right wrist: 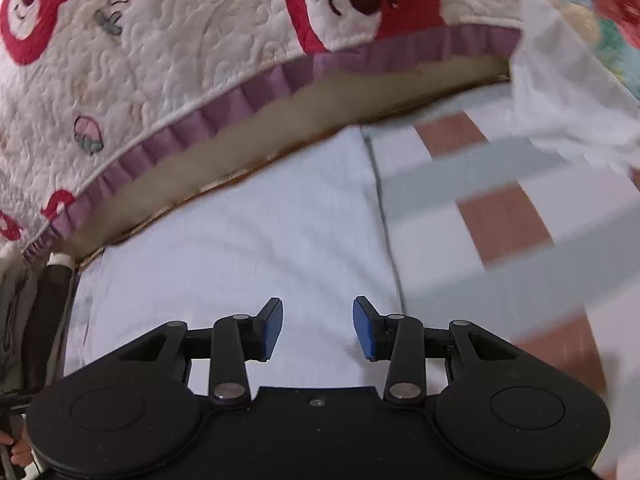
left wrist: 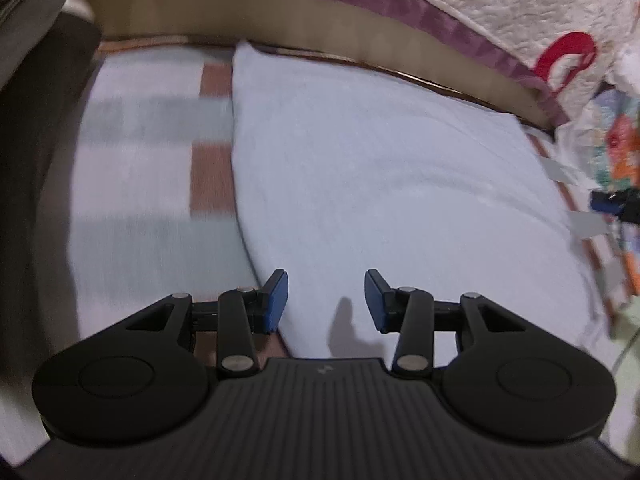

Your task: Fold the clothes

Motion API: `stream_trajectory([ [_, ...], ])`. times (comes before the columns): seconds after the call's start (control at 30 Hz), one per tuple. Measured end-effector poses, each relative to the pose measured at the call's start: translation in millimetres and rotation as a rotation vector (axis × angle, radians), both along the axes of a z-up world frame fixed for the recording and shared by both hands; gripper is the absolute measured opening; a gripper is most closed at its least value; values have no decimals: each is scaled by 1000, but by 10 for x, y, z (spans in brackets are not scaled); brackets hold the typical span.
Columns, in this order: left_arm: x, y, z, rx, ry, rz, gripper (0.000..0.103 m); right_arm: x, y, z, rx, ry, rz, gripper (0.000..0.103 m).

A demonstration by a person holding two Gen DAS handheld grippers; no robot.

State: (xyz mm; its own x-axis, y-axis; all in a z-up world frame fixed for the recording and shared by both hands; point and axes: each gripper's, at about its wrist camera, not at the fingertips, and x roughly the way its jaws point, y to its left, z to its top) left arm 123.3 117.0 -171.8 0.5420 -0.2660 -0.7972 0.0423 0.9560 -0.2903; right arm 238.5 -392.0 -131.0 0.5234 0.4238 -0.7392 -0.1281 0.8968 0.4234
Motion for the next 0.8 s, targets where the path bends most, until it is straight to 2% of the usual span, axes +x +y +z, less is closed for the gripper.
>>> stream_trajectory([
  [0.07, 297, 64, -22, 28, -12, 14, 42, 272, 21, -15, -32, -3, 12, 47],
  [0.17, 753, 137, -49, 83, -39, 29, 48, 616, 30, -74, -63, -25, -27, 48],
  [0.23, 1034, 214, -92, 67, -44, 50, 49, 823, 42, -137, -60, -31, -43, 48],
  [0.27, 1170, 282, -126, 36, -45, 85, 49, 919, 68, -178, -70, -32, -41, 48],
  [0.33, 1389, 386, -191, 26, -58, 158, 46, 1098, 148, -257, -107, -38, -21, 48],
  [0.43, 1658, 407, -280, 133, -102, 155, 46, 1345, 215, -364, -150, -46, -35, 48],
  [0.47, 1718, 421, -311, 136, -108, 148, 46, 1421, 226, -402, -153, -46, -47, 48],
  [0.57, 1855, 483, -389, 91, -119, 130, 49, 1617, 255, -526, -136, -35, -77, 48],
  [0.67, 1921, 541, -418, 20, -139, 147, 50, 1701, 377, -612, -139, -65, -60, 48],
  [0.7, 1940, 536, -426, 15, -146, 139, 48, 1705, 434, -611, -141, -85, -23, 6],
  [0.73, 1957, 518, -432, 20, -154, 124, 38, 1701, 479, -583, -155, -117, 6, 4],
  [0.8, 2027, 408, -407, 122, -144, 61, 1, 1676, 546, -465, -209, -208, 43, 3],
])
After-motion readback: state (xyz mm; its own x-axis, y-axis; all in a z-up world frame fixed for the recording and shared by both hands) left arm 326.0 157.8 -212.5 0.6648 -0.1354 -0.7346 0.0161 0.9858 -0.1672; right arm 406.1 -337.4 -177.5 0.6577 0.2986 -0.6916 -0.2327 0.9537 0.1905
